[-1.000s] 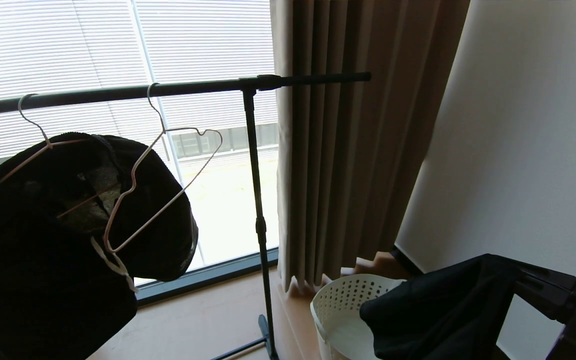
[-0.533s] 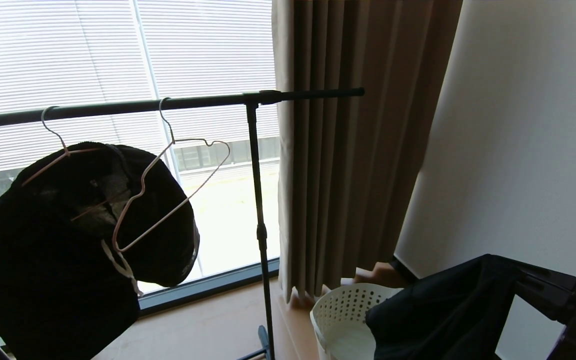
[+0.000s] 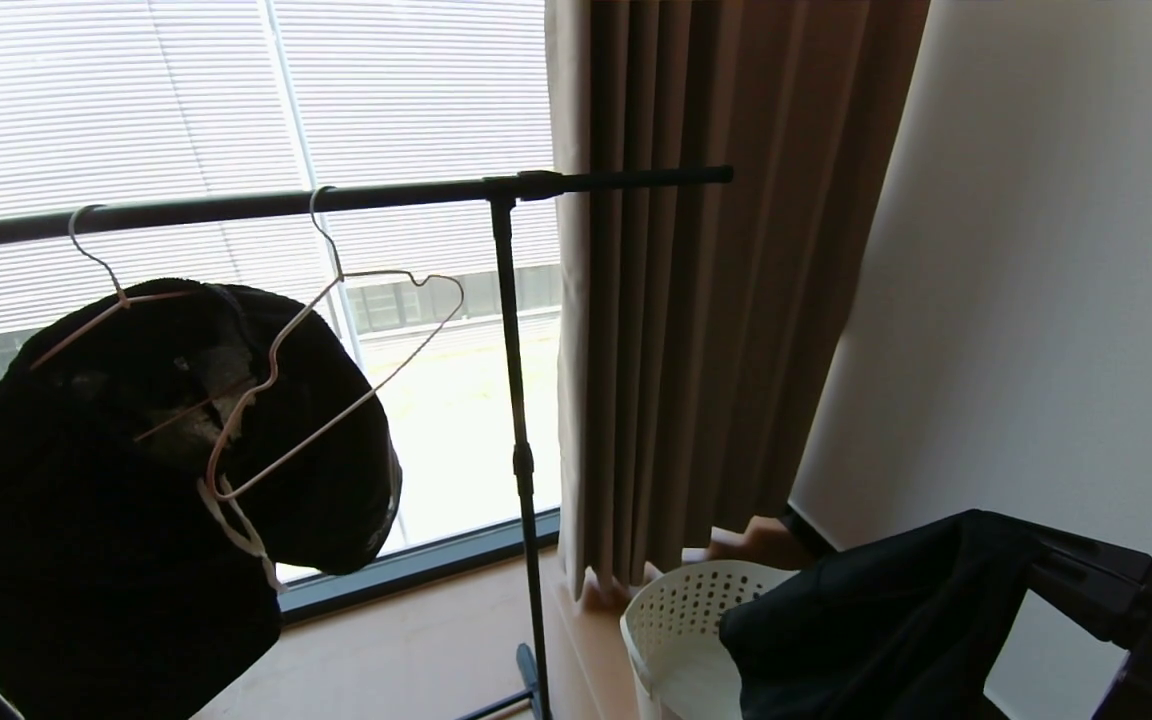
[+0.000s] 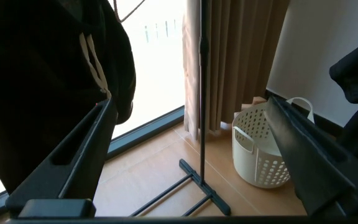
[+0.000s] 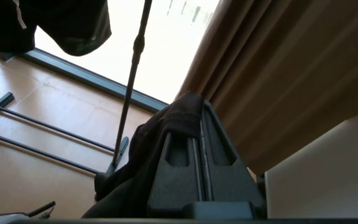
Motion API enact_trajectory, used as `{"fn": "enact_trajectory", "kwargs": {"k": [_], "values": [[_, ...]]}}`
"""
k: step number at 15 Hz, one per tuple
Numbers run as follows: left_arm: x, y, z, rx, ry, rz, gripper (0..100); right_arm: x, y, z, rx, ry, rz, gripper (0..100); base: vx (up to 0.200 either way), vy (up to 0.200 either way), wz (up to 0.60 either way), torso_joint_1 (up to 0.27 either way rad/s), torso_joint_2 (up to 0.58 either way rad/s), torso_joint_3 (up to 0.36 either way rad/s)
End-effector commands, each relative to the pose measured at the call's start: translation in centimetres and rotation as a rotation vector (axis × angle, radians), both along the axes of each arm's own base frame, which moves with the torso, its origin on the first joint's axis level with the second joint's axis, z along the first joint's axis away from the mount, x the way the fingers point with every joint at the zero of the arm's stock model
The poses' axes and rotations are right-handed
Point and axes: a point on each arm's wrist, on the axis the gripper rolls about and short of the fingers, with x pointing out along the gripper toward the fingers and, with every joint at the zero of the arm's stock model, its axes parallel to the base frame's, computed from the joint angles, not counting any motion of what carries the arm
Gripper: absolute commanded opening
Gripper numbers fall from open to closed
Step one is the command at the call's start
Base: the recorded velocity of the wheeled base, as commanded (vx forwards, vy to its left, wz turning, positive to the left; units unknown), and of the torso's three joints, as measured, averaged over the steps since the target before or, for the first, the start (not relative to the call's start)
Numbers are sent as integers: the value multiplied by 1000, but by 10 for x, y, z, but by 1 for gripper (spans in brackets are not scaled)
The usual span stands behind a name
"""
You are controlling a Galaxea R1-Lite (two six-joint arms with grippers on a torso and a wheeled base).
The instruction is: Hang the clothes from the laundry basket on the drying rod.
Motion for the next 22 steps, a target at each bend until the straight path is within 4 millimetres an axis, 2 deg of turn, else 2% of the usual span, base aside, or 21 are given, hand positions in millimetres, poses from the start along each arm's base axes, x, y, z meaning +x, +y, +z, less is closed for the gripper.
{"fn": "enact_trajectory", "kwargs": {"k": [1, 6, 12, 17, 22], "values": [[0, 0, 0, 0, 1, 0, 100, 0, 0, -1, -2, 4, 1, 0, 0, 0, 0, 2, -2, -183], [0, 0, 0, 2, 2, 1, 100, 1, 1, -2, -6, 12, 0, 0, 0, 0, 0, 5, 1, -162], [0, 0, 0, 3, 0, 1, 100, 0, 1, -2, 1, 13, 34, 0, 0, 0, 100, 1, 2, -8], [0, 0, 0, 2, 1, 1, 100, -1, 1, -3, -2, 17, 37, 0, 0, 0, 0, 164, -416, -245], [0, 0, 0, 2, 1, 1, 100, -1, 1, -3, 6, 18, 38, 0, 0, 0, 0, 39, -85, -52]]}}
